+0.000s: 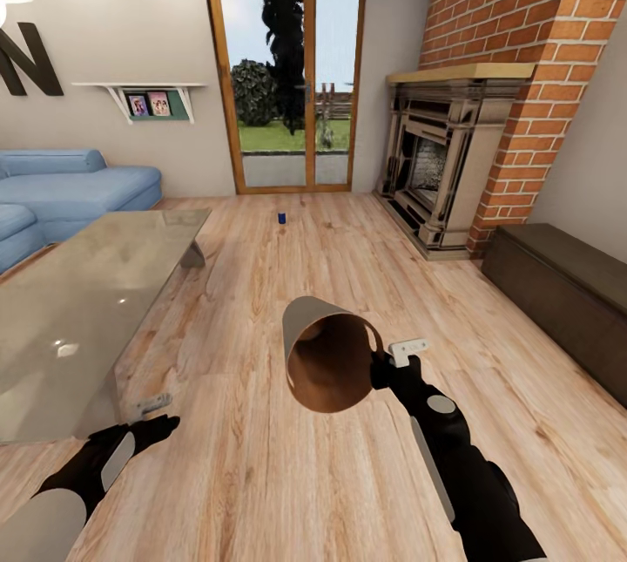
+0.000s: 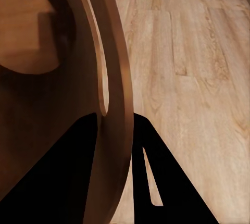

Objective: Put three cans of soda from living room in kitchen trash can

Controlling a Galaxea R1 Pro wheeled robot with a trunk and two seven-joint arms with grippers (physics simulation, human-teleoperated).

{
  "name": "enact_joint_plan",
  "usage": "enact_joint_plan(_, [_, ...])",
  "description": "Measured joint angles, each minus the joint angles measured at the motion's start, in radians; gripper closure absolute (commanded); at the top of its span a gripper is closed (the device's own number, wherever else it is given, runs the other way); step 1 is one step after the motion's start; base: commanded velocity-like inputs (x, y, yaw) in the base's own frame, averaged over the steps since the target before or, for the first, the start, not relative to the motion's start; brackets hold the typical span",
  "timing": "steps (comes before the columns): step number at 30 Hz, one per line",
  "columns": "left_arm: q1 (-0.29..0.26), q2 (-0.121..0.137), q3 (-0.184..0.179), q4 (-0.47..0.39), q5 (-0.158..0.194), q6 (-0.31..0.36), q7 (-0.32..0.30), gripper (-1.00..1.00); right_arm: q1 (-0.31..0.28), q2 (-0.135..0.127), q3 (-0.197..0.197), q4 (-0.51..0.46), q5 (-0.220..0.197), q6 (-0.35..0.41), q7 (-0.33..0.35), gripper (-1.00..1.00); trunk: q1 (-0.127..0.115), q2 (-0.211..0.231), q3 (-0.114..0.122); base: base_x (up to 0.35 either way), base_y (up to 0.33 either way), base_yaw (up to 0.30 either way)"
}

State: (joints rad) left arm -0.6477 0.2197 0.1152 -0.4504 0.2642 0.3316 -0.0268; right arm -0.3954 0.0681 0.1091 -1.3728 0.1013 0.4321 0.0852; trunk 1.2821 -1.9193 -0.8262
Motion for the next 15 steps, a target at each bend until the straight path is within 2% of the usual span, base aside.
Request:
enact_joint_plan(10, [0.017, -0.001, -0.001, 0.006, -0.003, 0.0, -0.001, -1.0, 0.0, 0.001, 0.0, -0.003, 0.0, 0.012, 0.0, 1.0, 0.0, 0.0, 0.0, 0.0, 0.0, 0.0])
enact_joint_plan(15, [0.021, -0.002, -0.002, 0.006, -0.005, 0.0, 0.001, -1.0, 0.0, 0.001, 0.0, -0.003, 0.0, 0.012, 0.0, 1.0, 0.019, -0.035, -0.016, 0.0, 0.0, 0.0])
